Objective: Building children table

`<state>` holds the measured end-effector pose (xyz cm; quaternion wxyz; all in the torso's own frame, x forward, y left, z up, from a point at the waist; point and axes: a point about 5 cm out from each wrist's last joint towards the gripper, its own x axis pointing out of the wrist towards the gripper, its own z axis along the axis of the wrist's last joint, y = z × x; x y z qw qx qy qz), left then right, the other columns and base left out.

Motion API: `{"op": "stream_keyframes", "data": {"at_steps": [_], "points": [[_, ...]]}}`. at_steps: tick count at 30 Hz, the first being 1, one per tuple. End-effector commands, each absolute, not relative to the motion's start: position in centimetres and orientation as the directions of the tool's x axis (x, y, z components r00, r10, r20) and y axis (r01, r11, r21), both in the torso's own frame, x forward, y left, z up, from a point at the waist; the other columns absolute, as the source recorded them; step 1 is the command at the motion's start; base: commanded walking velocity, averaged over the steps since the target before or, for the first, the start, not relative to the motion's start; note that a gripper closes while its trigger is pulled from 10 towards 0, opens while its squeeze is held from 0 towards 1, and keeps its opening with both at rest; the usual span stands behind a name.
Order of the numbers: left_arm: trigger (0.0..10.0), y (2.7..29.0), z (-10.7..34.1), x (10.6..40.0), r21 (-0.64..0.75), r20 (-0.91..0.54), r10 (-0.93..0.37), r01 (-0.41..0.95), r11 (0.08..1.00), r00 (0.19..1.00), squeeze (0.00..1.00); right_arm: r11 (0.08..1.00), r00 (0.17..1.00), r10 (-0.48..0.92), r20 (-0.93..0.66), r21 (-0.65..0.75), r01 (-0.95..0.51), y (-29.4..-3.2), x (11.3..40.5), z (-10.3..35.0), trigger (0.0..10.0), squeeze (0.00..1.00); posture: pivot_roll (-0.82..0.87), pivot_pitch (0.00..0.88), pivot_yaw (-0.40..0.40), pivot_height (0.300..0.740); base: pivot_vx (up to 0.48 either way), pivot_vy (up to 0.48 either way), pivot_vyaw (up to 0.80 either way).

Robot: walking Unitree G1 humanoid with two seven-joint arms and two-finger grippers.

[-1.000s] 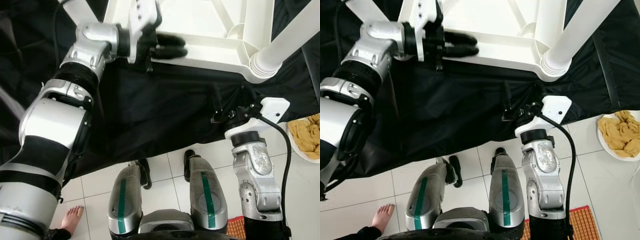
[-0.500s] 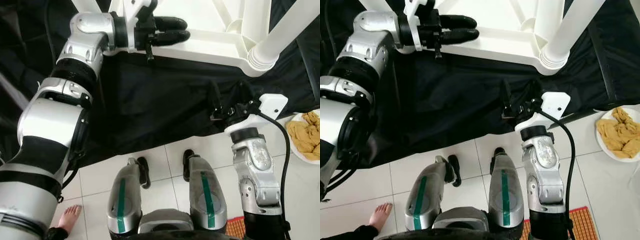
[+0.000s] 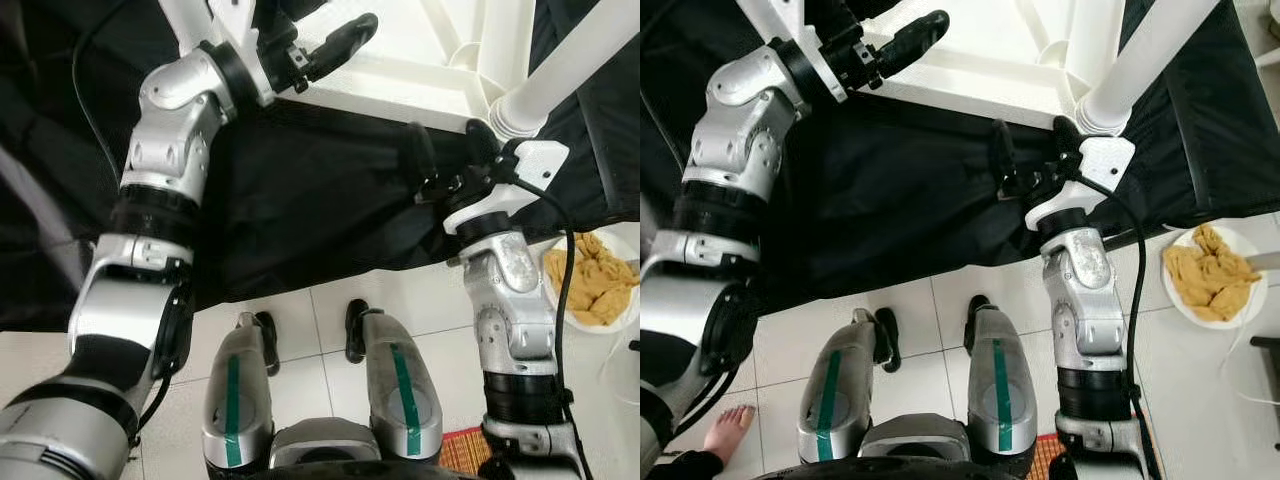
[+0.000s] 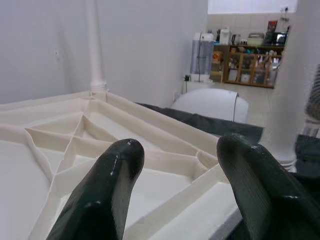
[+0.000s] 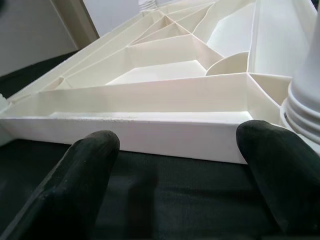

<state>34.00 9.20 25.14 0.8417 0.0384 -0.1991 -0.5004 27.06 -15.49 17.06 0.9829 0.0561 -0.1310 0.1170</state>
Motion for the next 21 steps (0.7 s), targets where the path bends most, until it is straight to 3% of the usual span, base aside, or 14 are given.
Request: {"op": "stream_keyframes", "data": {"at_steps": [1,11,12,13,17,19,20,21], "points": [[10.0,9.8,24.6,33.8,0.217,0.315,-0.781,0.76,0.612,0.539,0.0,0.957,0.922,0.242,0.302,0.085,-0.278,-15.2,27.4,17.5,10.0,0.0,0.05,0.15,-0.034,0.74,0.0,0.0,0.0],[10.0,10.4,22.7,32.0,0.099,0.315,-0.631,0.636,0.765,0.709,0.0,0.936,0.914,0.295,0.28,0.107,-0.335,-14.4,27.8,16.7,10.0,0.0,0.09,0.14,-0.06,0.74,0.0,0.0,0.0],[10.0,10.4,22.2,31.7,0.082,0.306,-0.626,0.635,0.768,0.717,0.0,0.932,0.912,0.304,0.276,0.11,-0.344,-14.3,27.8,16.6,10.0,0.27,0.1,0.139,-0.069,0.74,0.0,0.0,0.0],[10.0,10.4,21.9,31.3,0.086,0.293,-0.622,0.628,0.773,0.726,0.0,0.924,0.905,0.32,0.279,0.118,-0.364,-14.1,27.8,16.5,10.0,1.0,0.1,0.145,-0.075,0.74,0.0,0.0,0.0],[10.0,10.2,21.4,30.6,0.088,0.28,-0.639,0.644,0.76,0.716,0.0,0.916,0.897,0.339,0.282,0.117,-0.383,-13.9,28.0,16.5,10.0,1.0,0.11,0.152,-0.086,0.74,0.0,0.0,0.0],[10.0,10.1,21.6,30.3,0.157,0.275,-0.652,0.636,0.755,0.706,0.0,0.918,0.897,0.342,0.279,0.106,-0.383,-13.9,28.2,16.5,10.0,1.0,0.12,0.155,-0.091,0.74,0.0,0.0,0.0],[10.0,10.1,21.7,30.2,0.154,0.269,-0.665,0.65,0.744,0.697,0.0,0.918,0.897,0.346,0.276,0.098,-0.384,-13.9,28.2,16.4,10.0,0.0,0.12,0.157,-0.092,0.74,0.0,0.0,0.0],[10.0,10.0,21.7,30.1,0.143,0.263,-0.669,0.658,0.739,0.695,0.0,0.918,0.896,0.349,0.275,0.093,-0.386,-13.9,28.2,16.3,10.0,0.0,0.12,0.157,-0.092,0.74,0.0,0.0,0.0]]}}
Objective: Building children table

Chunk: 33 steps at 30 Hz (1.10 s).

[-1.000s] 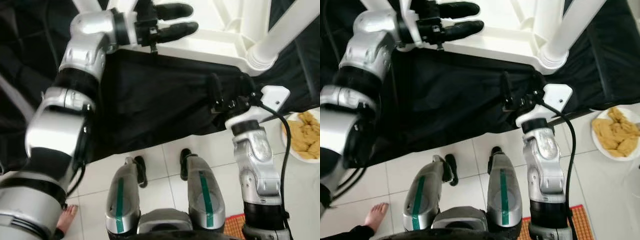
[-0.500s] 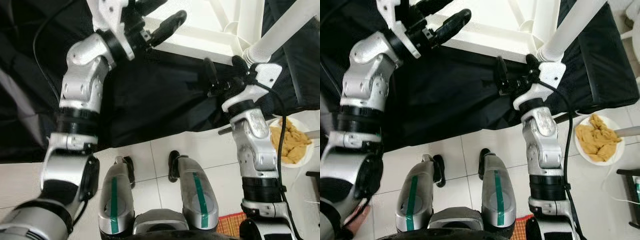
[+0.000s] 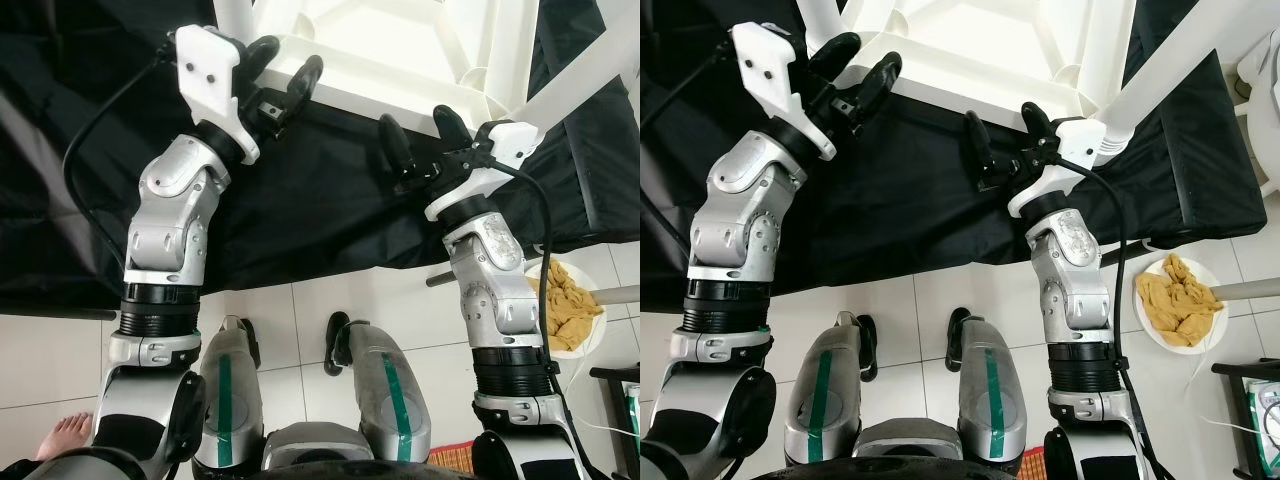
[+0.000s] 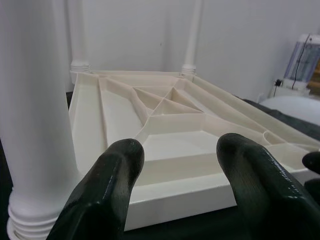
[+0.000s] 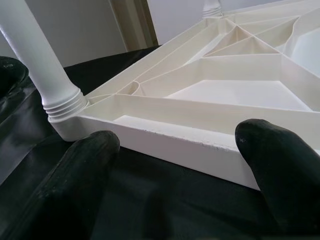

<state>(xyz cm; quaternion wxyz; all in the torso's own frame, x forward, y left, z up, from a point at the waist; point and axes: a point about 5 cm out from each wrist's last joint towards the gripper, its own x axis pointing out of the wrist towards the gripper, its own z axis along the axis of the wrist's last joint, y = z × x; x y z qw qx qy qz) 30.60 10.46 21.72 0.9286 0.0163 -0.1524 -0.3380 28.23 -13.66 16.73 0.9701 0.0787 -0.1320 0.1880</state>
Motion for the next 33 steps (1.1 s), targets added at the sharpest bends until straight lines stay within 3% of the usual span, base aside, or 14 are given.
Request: {"op": "stream_keyframes", "data": {"at_steps": [1,9,10,14,15,21,22,23,25,26,33], "points": [[10.0,9.9,21.7,30.0,0.13,0.259,-0.671,0.664,0.737,0.694,0.0,0.917,0.895,0.351,0.274,0.091,-0.387,-13.9,28.2,16.3,10.0,0.0,0.12,0.157,-0.092,0.74,0.0,0.0,0.0],[10.0,10.3,21.6,29.4,0.146,0.26,-0.585,0.567,0.81,0.768,0.0,0.923,0.903,0.342,0.26,0.091,-0.375,-13.9,27.4,15.5,10.0,0.0,0.11,0.144,-0.075,0.74,0.0,0.0,0.0],[10.0,10.4,21.3,29.2,0.142,0.254,-0.549,0.53,0.836,0.797,0.0,0.925,0.908,0.332,0.255,0.099,-0.366,-14.0,26.9,15.2,10.0,1.0,0.1,0.139,-0.07,0.74,0.0,0.0,0.0],[10.0,10.5,20.5,28.9,0.114,0.241,-0.495,0.482,0.869,0.835,0.0,0.934,0.919,0.309,0.245,0.101,-0.342,-14.2,26.2,14.7,10.0,1.0,0.09,0.132,-0.062,0.74,0.0,0.0,0.0],[10.0,10.5,20.3,28.7,0.103,0.238,-0.486,0.476,0.873,0.841,1.0,0.938,0.922,0.303,0.241,0.097,-0.334,-14.3,26.0,14.6,10.0,1.0,0.09,0.125,-0.057,0.74,0.0,0.0,0.0],[10.0,10.8,19.1,28.4,0.097,0.204,-0.455,0.445,0.89,0.867,1.0,0.96,0.941,0.246,0.231,0.078,-0.27,-15.4,25.7,14.1,10.0,1.0,0.08,0.118,-0.047,0.74,0.0,0.0,0.0],[10.0,11.2,18.9,28.4,0.116,0.197,-0.428,0.413,0.904,0.882,1.0,0.969,0.948,0.215,0.234,0.067,-0.236,-15.8,25.7,14.0,10.0,0.12,0.08,0.113,-0.045,0.74,0.0,0.0,0.0],[10.0,11.6,18.7,28.4,0.127,0.192,-0.396,0.377,0.917,0.898,0.95,0.978,0.955,0.179,0.235,0.061,-0.198,-16.2,25.7,14.0,10.0,0.0,0.08,0.112,-0.044,0.74,0.0,0.0,0.0],[10.0,11.9,18.6,28.5,0.134,0.19,-0.376,0.355,0.925,0.907,0.95,0.983,0.959,0.156,0.236,0.058,-0.174,-16.5,25.7,13.9,10.0,0.0,0.08,0.11,-0.044,0.74,0.0,0.0,0.0],[10.0,12.4,18.5,28.6,0.122,0.192,-0.344,0.326,0.938,0.919,0.0,0.987,0.962,0.133,0.238,0.054,-0.15,-16.7,25.6,13.9,10.0,0.0,0.08,0.107,-0.045,0.74,0.0,0.0,0.0],[10.0,15.7,16.0,28.7,0.09,0.154,-0.114,0.101,0.991,0.982,0.0,0.998,0.97,0.045,0.241,0.039,-0.056,-17.6,26.0,13.5,10.0,0.0,0.08,0.1,-0.058,0.74,0.0,0.0,0.0]]}}
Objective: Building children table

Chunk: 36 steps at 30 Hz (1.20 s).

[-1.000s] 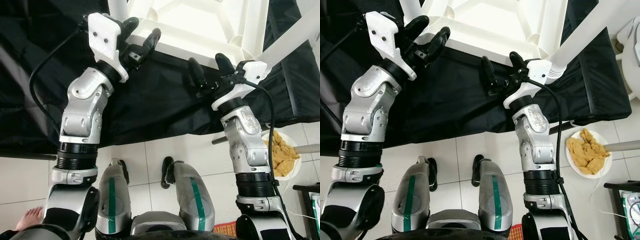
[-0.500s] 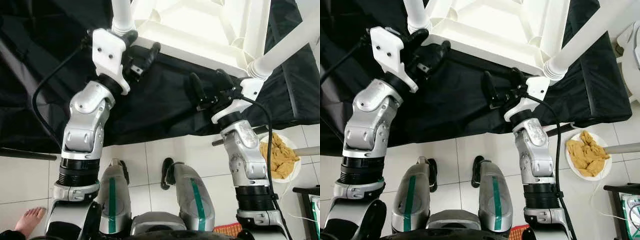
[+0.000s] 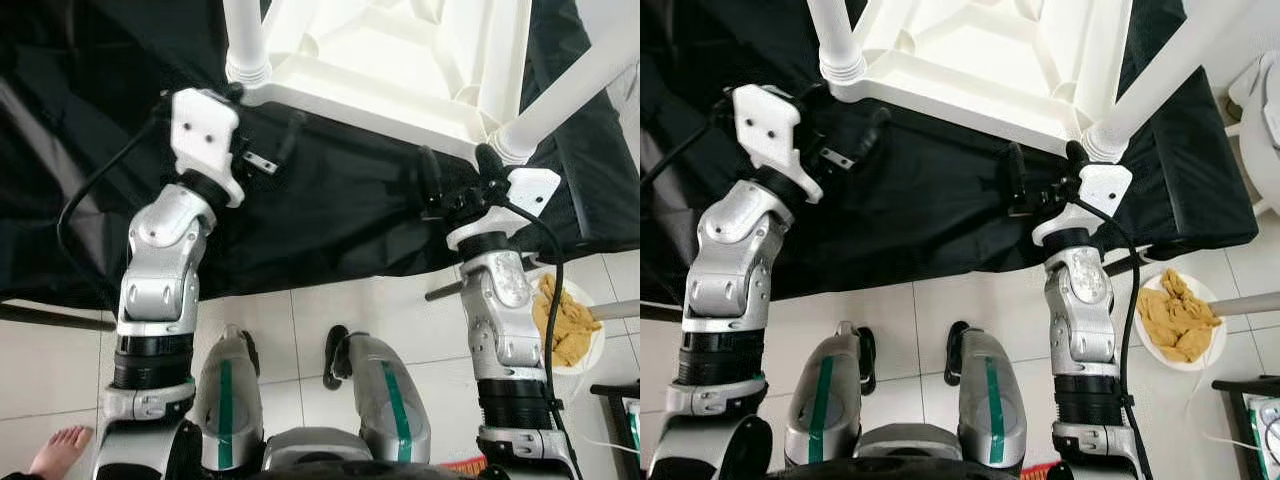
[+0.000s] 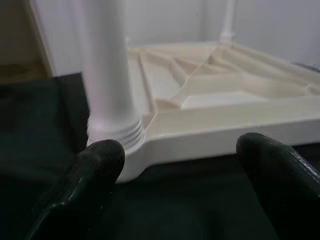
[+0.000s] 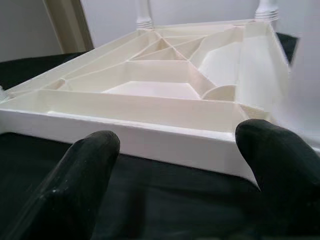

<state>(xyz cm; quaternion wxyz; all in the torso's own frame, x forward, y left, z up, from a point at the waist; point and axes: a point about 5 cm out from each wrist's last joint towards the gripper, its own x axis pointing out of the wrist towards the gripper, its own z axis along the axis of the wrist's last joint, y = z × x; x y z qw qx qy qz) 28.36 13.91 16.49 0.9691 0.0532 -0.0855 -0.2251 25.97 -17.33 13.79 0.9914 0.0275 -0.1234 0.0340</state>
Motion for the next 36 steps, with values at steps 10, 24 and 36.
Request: {"op": "stream_keyframes", "data": {"at_steps": [10,24,36], "points": [[10.0,15.9,14.5,28.0,0.078,0.15,-0.033,0.021,0.997,0.988,0.0,1.0,0.974,0.012,0.225,0.016,-0.016,-18.0,26.2,12.5,10.0,0.0,0.09,0.091,-0.072,0.74,0.0,0.0,0.0],[10.0,16.9,15.0,29.2,0.099,0.18,-0.071,0.054,0.994,0.981,0.0,0.981,0.954,-0.192,0.231,0.025,0.192,-19.4,25.4,11.8,10.0,0.0,0.09,0.082,-0.064,0.74,0.0,0.0,0.0],[10.0,16.6,16.8,32.7,0.158,0.206,-0.106,0.074,0.985,0.973,0.0,0.982,0.943,-0.187,0.276,0.035,0.184,-19.2,25.7,12.8,10.0,0.0,0.07,0.08,-0.051,0.74,0.0,0.0,0.0]]}}
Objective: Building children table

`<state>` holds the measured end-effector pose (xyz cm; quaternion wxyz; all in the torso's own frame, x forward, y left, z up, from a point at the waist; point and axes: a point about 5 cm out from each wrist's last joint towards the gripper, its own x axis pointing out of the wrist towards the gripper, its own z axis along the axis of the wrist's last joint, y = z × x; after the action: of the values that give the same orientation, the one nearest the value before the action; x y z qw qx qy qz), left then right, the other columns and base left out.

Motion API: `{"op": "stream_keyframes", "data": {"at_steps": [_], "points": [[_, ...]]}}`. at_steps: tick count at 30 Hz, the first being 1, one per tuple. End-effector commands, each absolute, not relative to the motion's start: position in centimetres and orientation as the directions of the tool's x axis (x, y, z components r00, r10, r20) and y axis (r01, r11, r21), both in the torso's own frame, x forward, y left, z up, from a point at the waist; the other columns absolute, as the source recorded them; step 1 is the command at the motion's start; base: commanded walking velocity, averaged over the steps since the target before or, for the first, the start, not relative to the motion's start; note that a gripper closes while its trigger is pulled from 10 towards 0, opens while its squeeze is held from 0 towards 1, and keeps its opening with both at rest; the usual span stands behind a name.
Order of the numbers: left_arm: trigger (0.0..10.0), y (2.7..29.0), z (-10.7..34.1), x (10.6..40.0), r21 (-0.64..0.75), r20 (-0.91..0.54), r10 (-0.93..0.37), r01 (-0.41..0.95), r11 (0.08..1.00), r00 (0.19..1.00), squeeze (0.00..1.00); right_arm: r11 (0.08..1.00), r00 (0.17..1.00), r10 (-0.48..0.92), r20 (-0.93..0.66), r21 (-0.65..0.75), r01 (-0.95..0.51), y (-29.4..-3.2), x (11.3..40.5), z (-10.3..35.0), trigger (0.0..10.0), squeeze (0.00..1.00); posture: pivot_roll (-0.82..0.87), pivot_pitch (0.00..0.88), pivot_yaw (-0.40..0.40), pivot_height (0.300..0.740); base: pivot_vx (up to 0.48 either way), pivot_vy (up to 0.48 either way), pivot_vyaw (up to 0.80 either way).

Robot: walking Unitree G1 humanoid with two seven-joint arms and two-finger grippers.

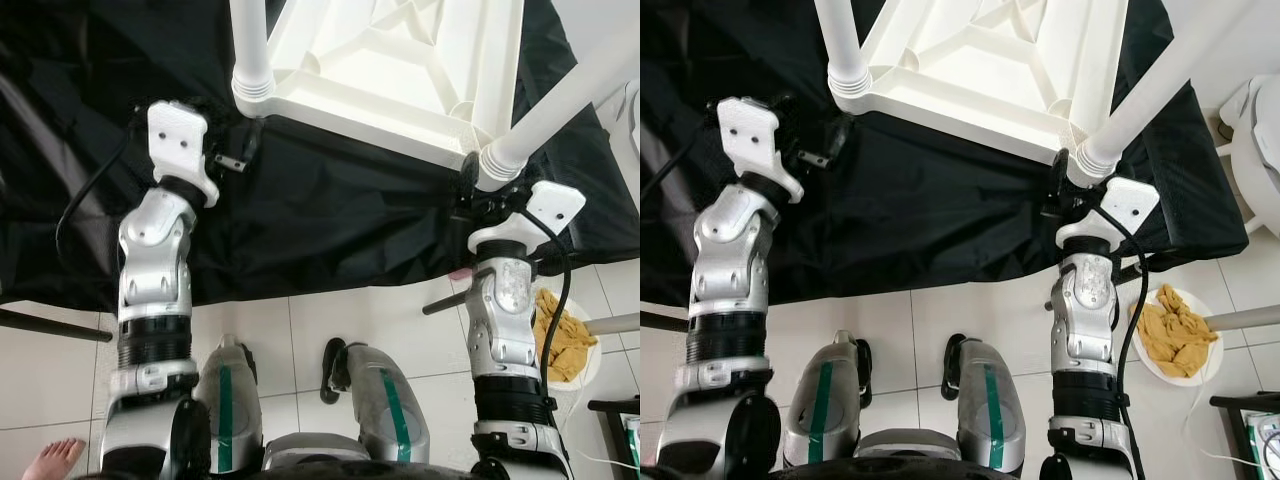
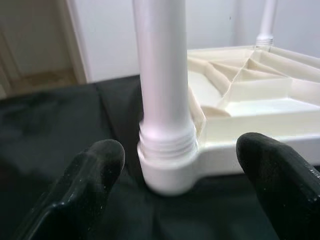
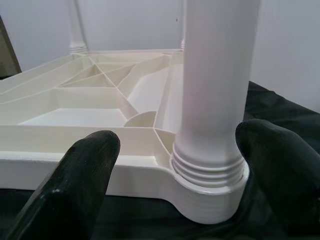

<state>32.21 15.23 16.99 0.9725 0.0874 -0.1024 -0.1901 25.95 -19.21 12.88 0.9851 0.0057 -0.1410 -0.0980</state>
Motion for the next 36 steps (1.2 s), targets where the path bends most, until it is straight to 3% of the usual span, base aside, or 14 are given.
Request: {"op": "stream_keyframes", "data": {"at_steps": [1,18,36], "points": [[10.0,16.6,16.8,32.7,0.158,0.206,-0.106,0.074,0.985,0.973,0.0,0.982,0.943,-0.187,0.276,0.035,0.184,-19.2,25.7,12.8,10.0,0.0,0.07,0.08,-0.051,0.74,0.0,0.0,0.0],[10.0,16.0,18.4,37.1,0.196,0.177,-0.139,0.104,0.975,0.974,0.0,0.98,0.934,-0.199,0.296,0.053,0.192,-18.9,24.2,13.5,10.0,0.0,-0.02,0.108,0.001,0.74,0.0,0.0,0.0],[10.0,14.2,20.8,40.2,0.178,0.162,-0.054,0.025,0.984,0.985,0.0,0.974,0.932,-0.227,0.283,0.078,0.213,-18.6,23.4,13.7,10.0,0.0,-0.05,0.126,0.026,0.74,0.0,0.0,0.0]]}}
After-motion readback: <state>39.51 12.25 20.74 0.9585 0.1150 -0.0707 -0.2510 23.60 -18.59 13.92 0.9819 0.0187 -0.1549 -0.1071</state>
